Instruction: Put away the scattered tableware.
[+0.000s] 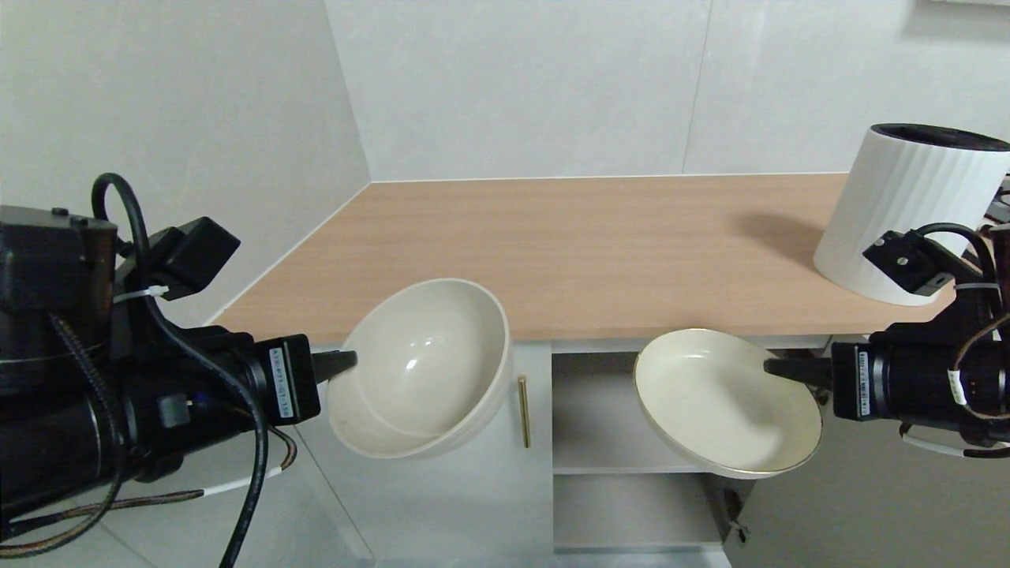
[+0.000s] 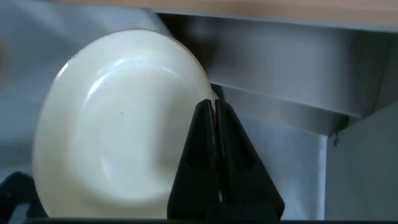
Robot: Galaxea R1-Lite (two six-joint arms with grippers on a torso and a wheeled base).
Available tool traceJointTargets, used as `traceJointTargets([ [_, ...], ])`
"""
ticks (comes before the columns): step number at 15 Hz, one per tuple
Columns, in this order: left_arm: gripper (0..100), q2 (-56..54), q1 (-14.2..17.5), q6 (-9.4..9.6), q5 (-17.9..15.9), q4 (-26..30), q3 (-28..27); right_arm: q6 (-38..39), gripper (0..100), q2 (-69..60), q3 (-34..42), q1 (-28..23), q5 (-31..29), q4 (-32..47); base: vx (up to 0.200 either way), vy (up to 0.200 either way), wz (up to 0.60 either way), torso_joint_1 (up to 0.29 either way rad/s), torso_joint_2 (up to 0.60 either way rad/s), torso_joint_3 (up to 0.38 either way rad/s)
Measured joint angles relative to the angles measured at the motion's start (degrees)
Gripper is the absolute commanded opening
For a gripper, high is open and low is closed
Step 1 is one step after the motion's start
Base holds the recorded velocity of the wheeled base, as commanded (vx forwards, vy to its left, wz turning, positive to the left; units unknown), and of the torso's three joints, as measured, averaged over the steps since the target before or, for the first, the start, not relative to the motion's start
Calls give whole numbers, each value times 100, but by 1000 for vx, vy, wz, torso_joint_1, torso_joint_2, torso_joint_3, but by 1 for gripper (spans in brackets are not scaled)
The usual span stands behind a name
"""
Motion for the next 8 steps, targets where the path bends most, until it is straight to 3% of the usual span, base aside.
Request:
traceJointTargets([
  [4,0,23,-6,4,-9,-2,5,0,0,107,94,-57,0,-241,0,0,0,0,0,0],
  [8,0,52,-6,4,-9,-2,9,-9,0,251,215,-61,0,-461,0,0,0,-123,325,198],
])
